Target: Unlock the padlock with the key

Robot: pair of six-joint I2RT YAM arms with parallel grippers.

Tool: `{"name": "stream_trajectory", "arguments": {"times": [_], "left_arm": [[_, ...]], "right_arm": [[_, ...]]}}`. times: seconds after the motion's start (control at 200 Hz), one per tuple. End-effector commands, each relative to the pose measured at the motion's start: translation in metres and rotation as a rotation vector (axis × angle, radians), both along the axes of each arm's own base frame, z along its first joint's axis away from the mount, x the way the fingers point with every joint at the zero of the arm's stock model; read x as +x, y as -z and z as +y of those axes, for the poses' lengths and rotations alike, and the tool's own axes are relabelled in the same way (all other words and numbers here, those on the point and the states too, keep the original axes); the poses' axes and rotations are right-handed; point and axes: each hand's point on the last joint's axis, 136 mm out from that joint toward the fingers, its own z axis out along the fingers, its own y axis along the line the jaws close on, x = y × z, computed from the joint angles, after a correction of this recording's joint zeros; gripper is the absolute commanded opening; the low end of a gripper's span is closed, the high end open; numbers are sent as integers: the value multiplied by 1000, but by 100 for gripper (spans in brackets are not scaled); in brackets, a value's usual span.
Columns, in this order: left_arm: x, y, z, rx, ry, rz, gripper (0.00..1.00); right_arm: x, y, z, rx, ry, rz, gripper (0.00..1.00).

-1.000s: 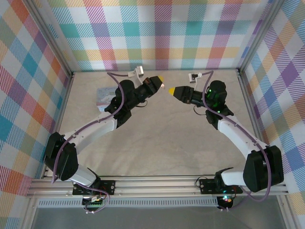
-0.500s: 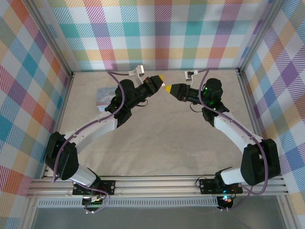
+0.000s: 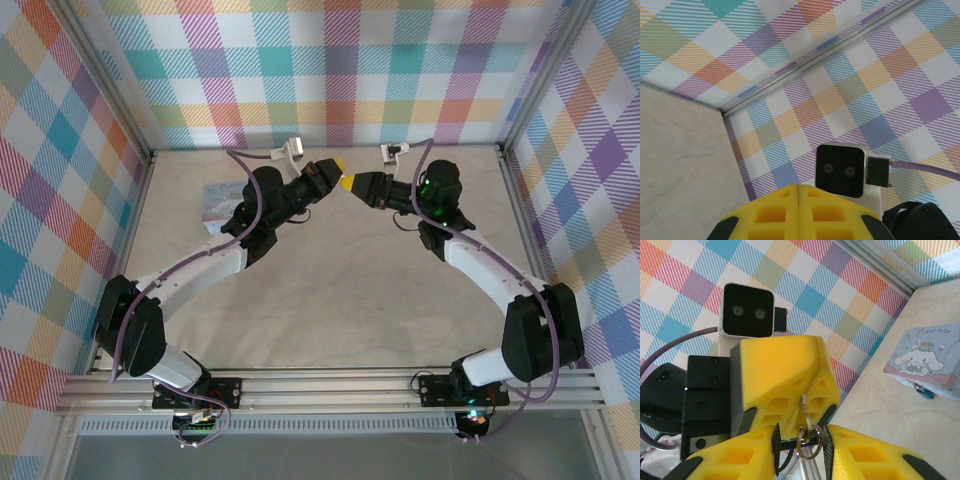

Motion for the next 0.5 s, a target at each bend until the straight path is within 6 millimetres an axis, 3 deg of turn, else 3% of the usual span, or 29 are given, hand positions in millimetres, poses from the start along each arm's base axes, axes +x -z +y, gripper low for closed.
{"name": "stream_trajectory", "arguments": {"times": [0.0, 0.495], "left_arm": [[-1, -19, 0, -39, 11, -50, 0], [-1, -17, 4, -38, -5, -46, 0]], "right_arm": [[-1, -21, 2, 28, -5, -53, 29], [-2, -14, -3, 2, 40, -44, 9]]}}
